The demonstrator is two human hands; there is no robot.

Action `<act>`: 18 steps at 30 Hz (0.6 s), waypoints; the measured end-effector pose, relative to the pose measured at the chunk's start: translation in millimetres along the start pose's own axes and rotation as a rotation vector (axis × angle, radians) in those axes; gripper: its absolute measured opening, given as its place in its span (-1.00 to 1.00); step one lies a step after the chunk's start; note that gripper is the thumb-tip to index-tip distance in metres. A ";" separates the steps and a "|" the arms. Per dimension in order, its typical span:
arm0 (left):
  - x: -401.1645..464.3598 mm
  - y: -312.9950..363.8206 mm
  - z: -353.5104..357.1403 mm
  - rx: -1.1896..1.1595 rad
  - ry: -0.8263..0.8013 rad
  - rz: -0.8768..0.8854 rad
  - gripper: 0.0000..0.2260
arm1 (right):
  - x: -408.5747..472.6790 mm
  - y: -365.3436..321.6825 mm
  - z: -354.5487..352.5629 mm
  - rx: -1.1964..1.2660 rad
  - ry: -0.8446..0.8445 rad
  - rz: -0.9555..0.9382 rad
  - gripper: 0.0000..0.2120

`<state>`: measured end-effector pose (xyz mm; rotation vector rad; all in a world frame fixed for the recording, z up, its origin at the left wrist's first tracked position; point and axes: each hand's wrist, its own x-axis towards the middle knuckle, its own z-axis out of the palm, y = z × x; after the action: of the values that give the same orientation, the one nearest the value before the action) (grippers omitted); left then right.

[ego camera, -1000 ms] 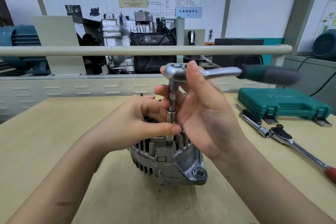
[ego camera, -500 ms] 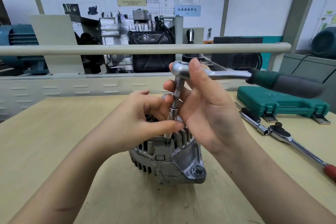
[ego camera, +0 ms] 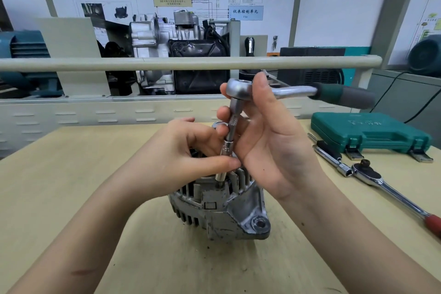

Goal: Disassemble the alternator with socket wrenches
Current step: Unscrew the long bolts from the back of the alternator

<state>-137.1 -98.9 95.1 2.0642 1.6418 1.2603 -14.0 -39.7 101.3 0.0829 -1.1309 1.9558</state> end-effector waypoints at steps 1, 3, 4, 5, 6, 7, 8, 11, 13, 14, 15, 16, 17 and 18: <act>-0.5 1.3 1.3 0.021 0.024 0.011 -0.83 | -0.8 -0.6 0.0 -0.006 -0.007 -0.021 -0.65; -1.3 4.2 2.9 0.063 0.052 0.034 -0.81 | -1.8 -0.8 0.3 -0.018 -0.026 -0.035 -0.68; -1.2 4.5 2.7 0.078 0.053 0.037 -0.83 | -2.0 -0.3 0.7 -0.027 -0.027 -0.030 -0.66; -1.2 4.6 1.6 0.088 0.045 0.032 -0.83 | -2.0 0.2 1.1 -0.037 -0.023 -0.018 -0.60; -1.0 5.4 -0.6 0.100 0.021 0.018 -0.78 | -1.6 0.7 1.3 -0.048 -0.017 -0.002 -0.53; -1.0 6.6 -3.3 0.104 -0.028 0.006 -0.74 | -1.0 1.3 1.3 -0.058 -0.014 0.010 -0.48; -1.3 7.6 -5.7 0.106 -0.084 -0.003 -0.73 | -0.3 1.7 1.1 -0.066 -0.017 0.014 -0.48; -2.8 6.9 -9.6 0.205 -0.180 -0.016 -0.71 | 1.6 1.8 -0.4 -0.064 -0.025 0.008 -0.56; -3.8 5.9 -9.3 0.291 -0.184 -0.017 -0.69 | 2.1 2.1 -1.0 -0.056 -0.023 0.002 -0.56; -4.0 5.8 -8.6 0.320 -0.184 -0.002 -0.69 | 2.2 2.2 -1.4 -0.052 -0.022 -0.002 -0.56; -4.2 6.2 -8.0 0.332 -0.188 0.018 -0.70 | 2.1 2.4 -1.5 -0.048 -0.022 -0.005 -0.56; -3.8 6.3 -7.5 0.332 -0.194 0.037 -0.72 | 2.0 2.0 -1.6 -0.047 -0.021 -0.006 -0.56; -3.4 5.9 -7.4 0.317 -0.199 0.050 -0.73 | 1.7 1.5 -1.5 -0.049 -0.019 -0.005 -0.56; -3.1 5.3 -7.3 0.299 -0.196 0.054 -0.75 | 1.4 1.1 -1.5 -0.051 -0.019 -0.003 -0.57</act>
<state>-138.8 -105.9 101.4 2.3312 1.7814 0.8334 -15.1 -37.9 100.3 0.0760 -1.1917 1.9257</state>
